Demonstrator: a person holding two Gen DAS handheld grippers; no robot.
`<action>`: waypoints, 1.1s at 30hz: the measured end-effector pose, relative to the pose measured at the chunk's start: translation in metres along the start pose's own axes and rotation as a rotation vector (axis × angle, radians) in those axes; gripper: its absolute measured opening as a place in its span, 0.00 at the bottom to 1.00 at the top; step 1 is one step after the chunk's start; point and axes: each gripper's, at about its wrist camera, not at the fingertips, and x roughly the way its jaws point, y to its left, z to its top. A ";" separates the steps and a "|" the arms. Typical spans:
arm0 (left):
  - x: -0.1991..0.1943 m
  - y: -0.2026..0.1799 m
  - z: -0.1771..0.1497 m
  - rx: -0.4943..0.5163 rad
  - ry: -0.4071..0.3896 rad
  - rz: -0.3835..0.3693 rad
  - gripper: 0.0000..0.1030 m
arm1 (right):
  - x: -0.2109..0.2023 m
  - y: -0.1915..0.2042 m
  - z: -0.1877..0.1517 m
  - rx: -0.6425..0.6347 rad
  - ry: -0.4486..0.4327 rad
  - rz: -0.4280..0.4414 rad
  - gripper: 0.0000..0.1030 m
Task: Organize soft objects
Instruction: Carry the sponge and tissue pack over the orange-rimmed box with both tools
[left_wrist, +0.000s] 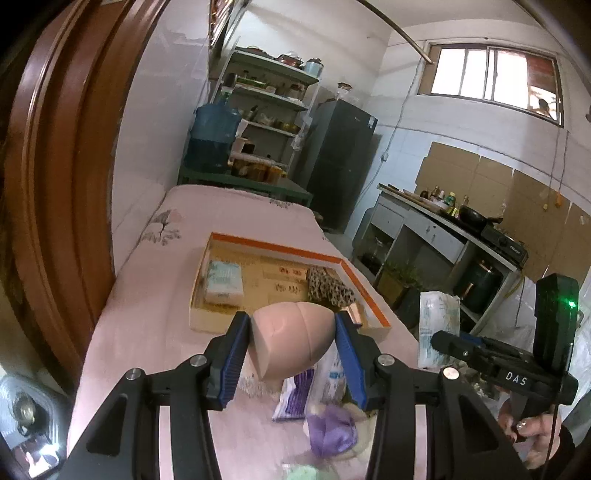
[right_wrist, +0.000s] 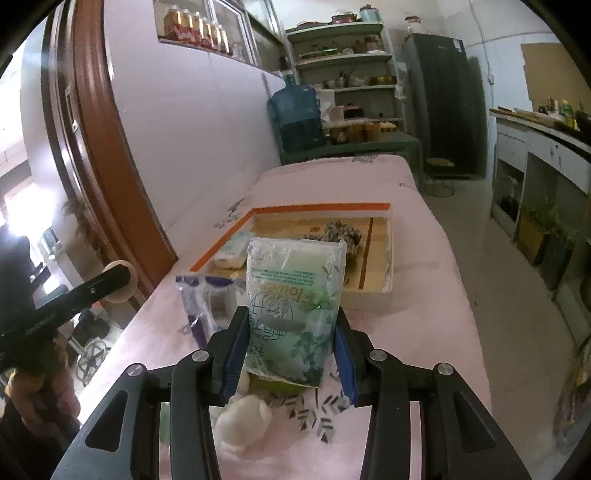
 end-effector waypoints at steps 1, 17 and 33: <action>0.001 0.000 0.003 0.004 -0.003 0.001 0.46 | 0.001 -0.002 0.003 0.001 -0.003 0.000 0.43; 0.009 -0.011 0.053 0.085 -0.071 0.026 0.46 | 0.018 -0.007 0.042 -0.024 -0.039 0.021 0.43; 0.071 0.005 0.103 0.033 0.010 -0.062 0.46 | 0.043 -0.028 0.083 0.015 -0.070 0.031 0.43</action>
